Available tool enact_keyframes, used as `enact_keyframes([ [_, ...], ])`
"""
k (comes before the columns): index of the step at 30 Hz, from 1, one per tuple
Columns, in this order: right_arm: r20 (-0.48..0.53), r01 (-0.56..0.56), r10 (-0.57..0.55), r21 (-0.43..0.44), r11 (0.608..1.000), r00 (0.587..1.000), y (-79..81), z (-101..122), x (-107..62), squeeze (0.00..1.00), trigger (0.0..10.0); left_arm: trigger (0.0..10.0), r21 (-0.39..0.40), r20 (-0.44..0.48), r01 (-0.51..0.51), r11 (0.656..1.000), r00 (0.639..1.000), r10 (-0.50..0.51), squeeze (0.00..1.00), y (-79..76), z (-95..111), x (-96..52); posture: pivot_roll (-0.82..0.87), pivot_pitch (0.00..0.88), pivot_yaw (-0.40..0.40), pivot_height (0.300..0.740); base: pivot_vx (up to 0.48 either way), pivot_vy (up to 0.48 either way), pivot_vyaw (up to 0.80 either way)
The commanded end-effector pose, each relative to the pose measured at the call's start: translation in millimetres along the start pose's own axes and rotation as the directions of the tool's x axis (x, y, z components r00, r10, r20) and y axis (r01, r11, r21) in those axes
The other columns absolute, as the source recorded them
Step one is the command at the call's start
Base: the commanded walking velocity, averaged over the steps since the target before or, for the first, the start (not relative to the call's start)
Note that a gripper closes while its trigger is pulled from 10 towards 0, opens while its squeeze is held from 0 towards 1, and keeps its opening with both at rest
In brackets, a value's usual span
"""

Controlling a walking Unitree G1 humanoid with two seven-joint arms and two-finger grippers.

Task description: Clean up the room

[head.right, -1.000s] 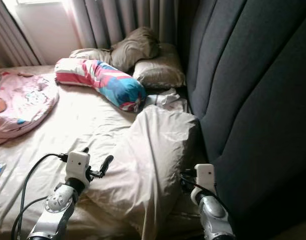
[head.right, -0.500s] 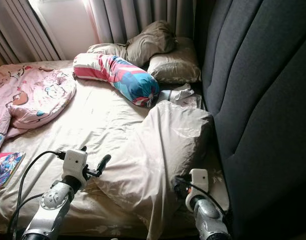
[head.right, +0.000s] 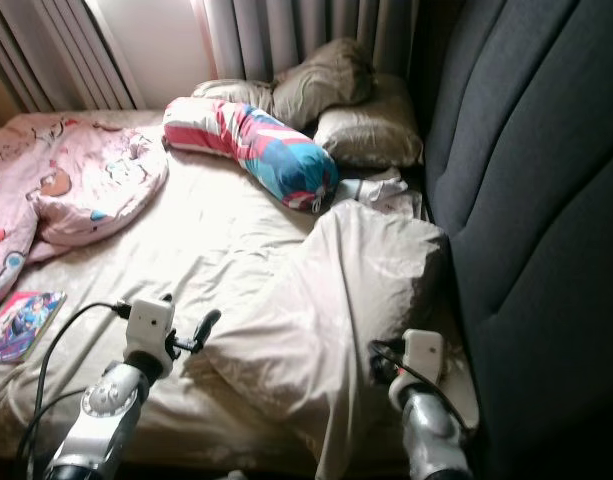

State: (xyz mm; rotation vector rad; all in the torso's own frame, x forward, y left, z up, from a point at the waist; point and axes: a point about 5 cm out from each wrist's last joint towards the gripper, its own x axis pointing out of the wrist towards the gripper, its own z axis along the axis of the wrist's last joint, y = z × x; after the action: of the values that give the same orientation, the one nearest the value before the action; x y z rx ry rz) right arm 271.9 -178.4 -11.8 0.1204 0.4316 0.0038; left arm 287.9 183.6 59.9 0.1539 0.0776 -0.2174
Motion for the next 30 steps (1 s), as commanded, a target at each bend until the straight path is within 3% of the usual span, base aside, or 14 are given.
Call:
enact_keyframes([
  [1,0.022,0.014,-0.014,-0.013,1.0,1.0,-4.4,5.2,0.4,0.0,10.0,10.0,-0.003,-0.007,-0.006,1.0,1.0,0.006,0.0,0.5,-1.7,-0.9,-0.05,0.025,0.044,0.686,0.0,0.48,0.0],
  [21,-0.012,0.043,-0.044,-0.035,0.998,0.999,-6.8,14.3,9.0,0.0,10.0,10.0,0.012,0.01,0.002,1.0,1.0,-0.002,0.0,1.3,2.8,1.0,-0.05,0.032,0.063,0.686,0.0,0.024,0.0],
  [25,-0.084,0.025,-0.029,-0.053,0.998,0.996,-4.8,6.4,9.1,0.0,10.0,10.0,0.011,0.01,0.007,1.0,1.0,-0.008,0.0,0.0,3.1,0.7,-0.04,0.04,0.064,0.686,0.0,0.0,0.0],
  [30,-0.14,0.041,-0.043,-0.015,0.999,0.989,-2.5,0.3,9.7,0.0,10.0,10.0,0.014,0.014,0.014,1.0,1.0,-0.014,0.0,0.1,5.0,0.1,-0.03,0.058,0.075,0.686,0.0,0.0,0.0],
])
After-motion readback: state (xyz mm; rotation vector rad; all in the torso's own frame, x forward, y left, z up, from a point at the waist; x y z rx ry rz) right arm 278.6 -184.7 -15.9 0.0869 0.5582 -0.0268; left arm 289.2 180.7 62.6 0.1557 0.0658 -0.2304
